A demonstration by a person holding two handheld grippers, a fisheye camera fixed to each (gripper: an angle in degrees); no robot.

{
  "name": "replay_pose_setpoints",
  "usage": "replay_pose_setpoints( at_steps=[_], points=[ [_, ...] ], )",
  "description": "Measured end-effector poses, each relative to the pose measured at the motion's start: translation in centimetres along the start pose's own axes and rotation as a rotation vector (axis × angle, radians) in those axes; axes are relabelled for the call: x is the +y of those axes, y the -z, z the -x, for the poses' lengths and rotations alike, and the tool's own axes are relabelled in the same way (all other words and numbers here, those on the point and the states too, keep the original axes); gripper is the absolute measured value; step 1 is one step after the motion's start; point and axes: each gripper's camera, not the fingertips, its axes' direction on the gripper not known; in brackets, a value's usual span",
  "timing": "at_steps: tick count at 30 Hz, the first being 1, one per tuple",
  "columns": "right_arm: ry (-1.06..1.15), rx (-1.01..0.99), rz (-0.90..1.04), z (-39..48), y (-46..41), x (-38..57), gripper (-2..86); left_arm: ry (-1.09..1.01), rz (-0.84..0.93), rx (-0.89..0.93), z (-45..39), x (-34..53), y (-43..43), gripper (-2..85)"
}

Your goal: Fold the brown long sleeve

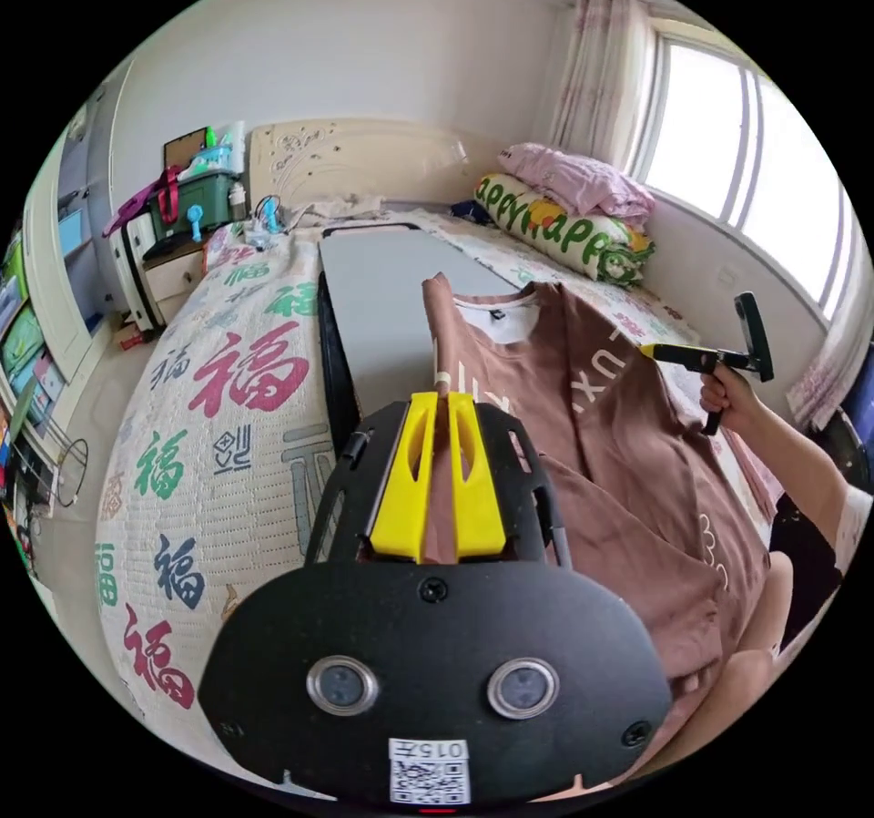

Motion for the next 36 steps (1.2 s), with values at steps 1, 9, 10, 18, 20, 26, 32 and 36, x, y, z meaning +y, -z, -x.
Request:
replay_pose_setpoints(
  at_steps=[1, 9, 10, 18, 20, 26, 32, 36],
  points=[
    [0.019, -0.025, -0.015, 0.5, 2.3, 1.5, 1.7, -0.049, -0.041, 0.018, -1.4, 1.6, 2.9, 1.4],
    [0.037, -0.148, 0.057, 2.6, 25.9, 33.4, 2.2, -0.184, -0.088, 0.075, -10.1, 23.8, 18.9, 2.1],
    [0.025, -0.144, 0.088, 2.4, 26.1, 35.7, 2.3, -0.143, -0.072, 0.083, -10.6, 28.0, 20.1, 2.4],
    [0.004, -0.178, 0.033, 6.9, 37.5, 44.2, 10.3, 0.066, -0.108, 0.186, -10.3, 35.1, 24.1, 10.2],
    [0.052, -0.257, 0.006, 9.6, 39.0, 43.5, 11.8, 0.025, -0.091, 0.244, -11.8, 32.3, 21.8, 12.8],
    [0.295, -0.208, 0.185, 19.9, 36.8, 45.0, 13.5, 0.094, 0.08, 0.209, -12.6, 28.1, 9.9, 17.2],
    [0.287, -0.005, 0.199, 21.8, 37.8, 44.3, 3.4, 0.056, 0.169, 0.318, -12.0, 28.0, 5.7, 2.8],
    [0.288, -0.151, 0.127, 21.6, 45.6, 43.4, 0.8, -0.067, -0.011, 0.387, -13.7, 31.1, 12.5, 2.2]
  ],
)
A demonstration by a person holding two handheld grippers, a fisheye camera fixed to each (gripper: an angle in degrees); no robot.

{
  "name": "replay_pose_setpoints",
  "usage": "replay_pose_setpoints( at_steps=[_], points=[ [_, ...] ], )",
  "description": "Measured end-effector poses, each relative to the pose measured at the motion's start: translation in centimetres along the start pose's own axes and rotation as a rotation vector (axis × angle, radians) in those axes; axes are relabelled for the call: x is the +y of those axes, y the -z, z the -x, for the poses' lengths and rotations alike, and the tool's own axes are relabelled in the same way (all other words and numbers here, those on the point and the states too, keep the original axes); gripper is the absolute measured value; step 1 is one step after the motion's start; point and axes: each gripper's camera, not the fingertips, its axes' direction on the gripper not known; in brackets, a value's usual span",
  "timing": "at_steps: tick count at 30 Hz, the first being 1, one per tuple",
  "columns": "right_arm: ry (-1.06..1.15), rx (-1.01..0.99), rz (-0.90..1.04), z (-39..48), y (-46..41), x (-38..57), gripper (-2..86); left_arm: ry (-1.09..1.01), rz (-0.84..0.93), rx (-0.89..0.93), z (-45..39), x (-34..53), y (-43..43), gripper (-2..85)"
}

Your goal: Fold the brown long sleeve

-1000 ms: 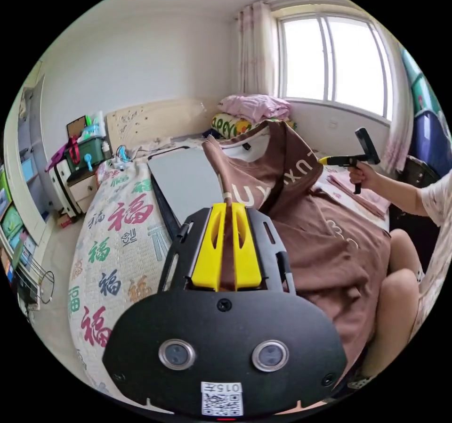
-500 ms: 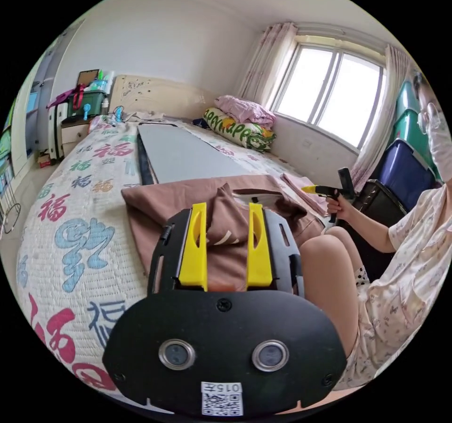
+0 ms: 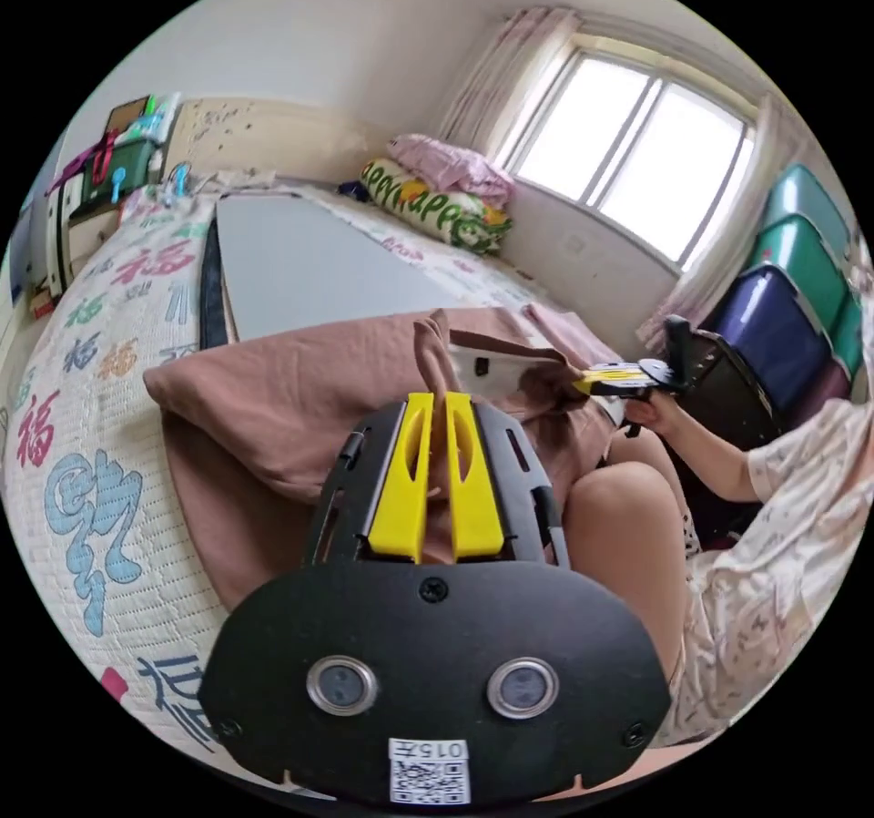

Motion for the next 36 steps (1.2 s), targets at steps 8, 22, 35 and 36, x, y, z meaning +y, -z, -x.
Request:
replay_pose_setpoints(
  at_steps=[8, 22, 35, 36],
  points=[
    [-0.159, -0.268, -0.004, -8.1, 8.9, -1.6, 4.7, 0.18, -0.069, 0.111, 4.6, 12.0, 8.2, 7.2],
    [-0.682, -0.121, -0.135, -24.4, -0.7, -24.5, 12.9, 0.664, -0.049, -0.205, 21.5, 6.5, -0.9, 15.5],
    [-0.616, -0.097, -0.017, -15.8, -14.0, -37.5, 1.4, 0.582, -0.072, -0.149, 23.7, -3.0, -1.3, 2.2],
    [-0.628, -0.075, -0.038, -14.1, -15.2, -38.0, 1.4, 0.568, -0.058, -0.182, 23.4, -4.2, -1.8, 2.1]
  ],
)
